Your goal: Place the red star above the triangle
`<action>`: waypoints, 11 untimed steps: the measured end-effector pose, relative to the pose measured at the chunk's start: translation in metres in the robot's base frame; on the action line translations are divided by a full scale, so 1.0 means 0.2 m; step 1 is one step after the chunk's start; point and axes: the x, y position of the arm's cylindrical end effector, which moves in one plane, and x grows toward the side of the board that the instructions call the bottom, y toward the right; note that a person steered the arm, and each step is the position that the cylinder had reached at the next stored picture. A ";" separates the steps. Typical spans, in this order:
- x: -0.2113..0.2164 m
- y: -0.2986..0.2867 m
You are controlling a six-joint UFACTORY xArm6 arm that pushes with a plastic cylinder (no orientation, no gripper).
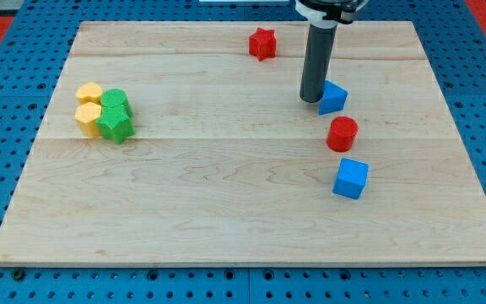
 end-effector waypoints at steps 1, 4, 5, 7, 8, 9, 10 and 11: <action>0.00 0.02; 0.00 0.08; 0.00 0.08; -0.05 -0.72; -0.31 -1.23; -0.61 -1.29; -0.65 -0.92; -0.65 -0.56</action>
